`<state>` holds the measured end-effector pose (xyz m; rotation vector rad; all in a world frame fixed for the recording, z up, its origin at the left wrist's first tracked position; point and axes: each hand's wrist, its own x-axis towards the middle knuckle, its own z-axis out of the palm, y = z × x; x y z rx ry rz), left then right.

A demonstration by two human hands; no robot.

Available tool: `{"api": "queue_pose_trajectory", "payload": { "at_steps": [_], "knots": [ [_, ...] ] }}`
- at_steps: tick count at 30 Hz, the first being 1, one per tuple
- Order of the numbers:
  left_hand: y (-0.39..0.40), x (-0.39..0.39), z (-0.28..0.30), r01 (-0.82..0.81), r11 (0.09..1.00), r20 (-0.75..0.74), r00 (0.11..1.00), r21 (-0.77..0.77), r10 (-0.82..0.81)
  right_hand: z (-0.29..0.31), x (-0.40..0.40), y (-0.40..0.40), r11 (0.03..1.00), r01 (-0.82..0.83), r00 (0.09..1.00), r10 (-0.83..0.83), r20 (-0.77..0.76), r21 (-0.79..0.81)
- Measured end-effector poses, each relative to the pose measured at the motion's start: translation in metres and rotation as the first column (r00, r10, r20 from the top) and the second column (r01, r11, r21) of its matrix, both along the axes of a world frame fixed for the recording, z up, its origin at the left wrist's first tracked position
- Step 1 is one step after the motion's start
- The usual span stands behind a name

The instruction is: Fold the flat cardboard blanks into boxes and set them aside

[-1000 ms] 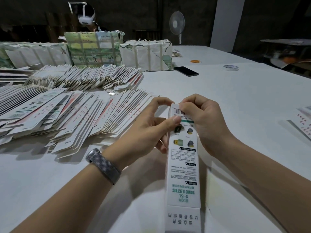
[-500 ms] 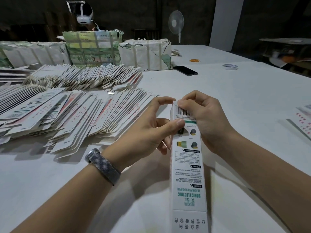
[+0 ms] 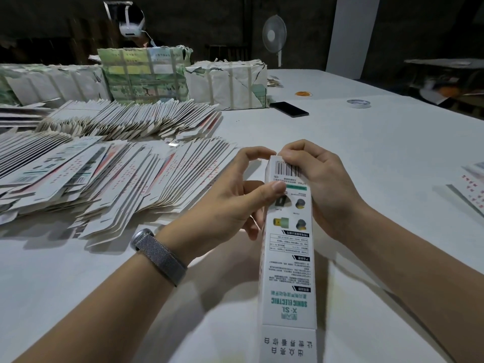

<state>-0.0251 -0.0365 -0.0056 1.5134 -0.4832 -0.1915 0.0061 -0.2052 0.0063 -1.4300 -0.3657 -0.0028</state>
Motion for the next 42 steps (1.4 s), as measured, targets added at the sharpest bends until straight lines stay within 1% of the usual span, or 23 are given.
{"api": "queue_pose_trajectory", "payload": {
  "at_steps": [3,6,9,12,16,23,30,33,37,42],
  "knots": [
    [0.001,0.0,0.001,-0.005,1.0,0.0,1.0,-0.024,0.005,-0.002,-0.001,0.001,1.0,0.012,1.0,-0.012,0.024,0.02],
    [0.004,0.0,0.004,-0.01,0.999,0.033,0.999,-0.047,0.012,-0.004,-0.001,0.003,1.0,-0.006,0.998,0.003,0.07,0.03],
    [0.006,0.001,0.006,-0.06,0.995,0.079,0.995,-0.077,0.066,-0.006,-0.002,0.002,0.998,-0.059,0.994,0.056,0.097,0.027],
    [0.007,0.001,0.006,-0.071,0.993,0.09,0.993,-0.093,0.079,-0.008,-0.003,0.003,0.992,-0.099,0.989,0.089,0.118,0.081],
    [0.008,0.002,0.004,-0.08,0.991,0.095,0.991,-0.105,0.09,-0.01,-0.003,0.005,0.993,-0.075,0.987,0.061,0.152,0.09],
    [0.006,0.003,0.003,-0.107,0.989,0.094,0.989,-0.101,0.117,-0.01,-0.001,0.005,0.989,-0.059,0.991,0.041,0.125,0.137],
    [0.005,0.003,0.003,-0.134,0.986,0.099,0.985,-0.097,0.144,-0.004,-0.003,0.004,0.993,-0.06,0.994,0.05,0.098,0.106],
    [0.005,0.005,0.001,-0.161,0.981,0.106,0.979,-0.109,0.173,-0.009,-0.003,0.006,0.999,-0.026,0.991,0.021,0.135,0.036],
    [0.005,0.009,-0.001,-0.278,0.953,0.13,0.947,-0.124,0.293,-0.015,-0.001,0.009,0.977,0.105,0.973,-0.063,0.22,-0.183],
    [0.008,0.014,-0.002,-0.397,0.912,0.176,0.895,-0.104,0.41,-0.017,-0.005,0.011,0.922,0.046,0.97,0.051,0.239,-0.385]
  ]
}}
